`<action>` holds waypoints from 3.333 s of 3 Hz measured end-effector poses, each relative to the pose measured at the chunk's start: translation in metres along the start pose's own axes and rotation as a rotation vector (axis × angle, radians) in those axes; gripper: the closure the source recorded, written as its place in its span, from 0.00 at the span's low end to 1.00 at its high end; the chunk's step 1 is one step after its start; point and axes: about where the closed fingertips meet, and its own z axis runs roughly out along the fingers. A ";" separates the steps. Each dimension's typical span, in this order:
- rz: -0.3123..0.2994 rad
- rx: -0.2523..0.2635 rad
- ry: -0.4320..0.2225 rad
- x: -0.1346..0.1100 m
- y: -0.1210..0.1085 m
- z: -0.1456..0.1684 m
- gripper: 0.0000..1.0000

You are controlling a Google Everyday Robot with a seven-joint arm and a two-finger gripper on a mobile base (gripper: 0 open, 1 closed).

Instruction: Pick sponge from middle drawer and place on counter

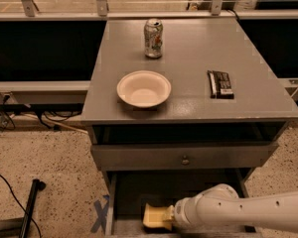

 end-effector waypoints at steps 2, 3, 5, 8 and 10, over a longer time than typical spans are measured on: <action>0.219 0.103 0.074 -0.004 -0.008 -0.077 1.00; 0.208 0.107 0.114 0.020 -0.017 -0.119 1.00; 0.240 0.148 0.200 0.036 -0.027 -0.169 1.00; 0.124 0.396 0.144 0.043 -0.065 -0.290 1.00; -0.082 0.334 0.005 0.044 -0.108 -0.364 1.00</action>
Offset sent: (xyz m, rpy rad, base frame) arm -0.0083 -0.0661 0.1430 0.1521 -0.0158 -0.3339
